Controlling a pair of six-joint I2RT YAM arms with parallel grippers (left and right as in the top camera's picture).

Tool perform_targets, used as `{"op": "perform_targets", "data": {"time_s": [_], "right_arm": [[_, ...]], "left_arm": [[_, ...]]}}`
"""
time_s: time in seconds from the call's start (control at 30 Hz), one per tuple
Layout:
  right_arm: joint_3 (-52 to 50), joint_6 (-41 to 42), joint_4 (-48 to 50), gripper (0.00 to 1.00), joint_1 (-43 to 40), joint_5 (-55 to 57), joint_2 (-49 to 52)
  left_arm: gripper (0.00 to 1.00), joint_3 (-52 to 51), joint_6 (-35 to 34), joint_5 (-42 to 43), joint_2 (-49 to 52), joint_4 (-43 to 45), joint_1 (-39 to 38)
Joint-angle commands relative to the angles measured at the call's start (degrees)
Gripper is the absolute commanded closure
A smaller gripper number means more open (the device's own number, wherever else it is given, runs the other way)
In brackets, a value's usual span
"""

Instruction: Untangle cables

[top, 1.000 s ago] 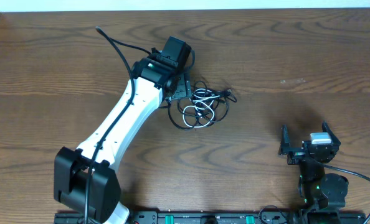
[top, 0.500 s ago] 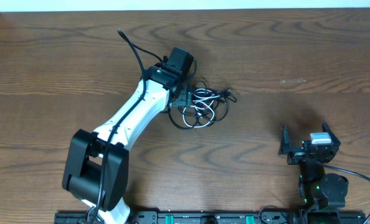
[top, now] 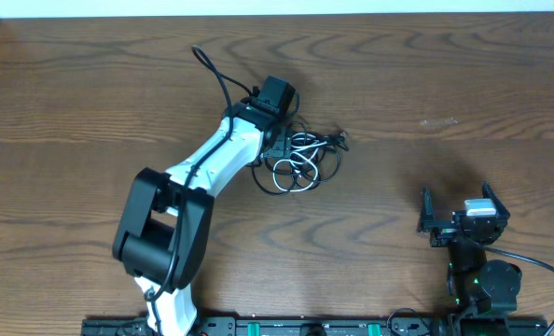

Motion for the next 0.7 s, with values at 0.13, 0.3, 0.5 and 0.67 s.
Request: {"op": "perform_targets", "data": {"time_s": [0.13,0.3,0.5,0.67], "right_arm": [[-0.07,0.68,-0.24,0.01,-0.92,-0.35,-0.31],[-0.07,0.68,-0.24,0.01,-0.92,-0.37,-0.31],[-0.07,0.66,-0.24,0.01,-0.92,-0.37,-0.31],[-0.07,0.66,-0.24,0.01,-0.92,-0.35,-0.31]], "left_arm": [[0.33,-0.42,0.74,-1.57,2.95,0.39,0.28],[0.52,-0.42,0.70,-1.57,3.74,0.39,0.28],[0.55,-0.42,0.52,-1.55,3.74,0.59,0.28],[0.46,-0.44,0.55,-1.57,3.74,1.18,0.28]]}}
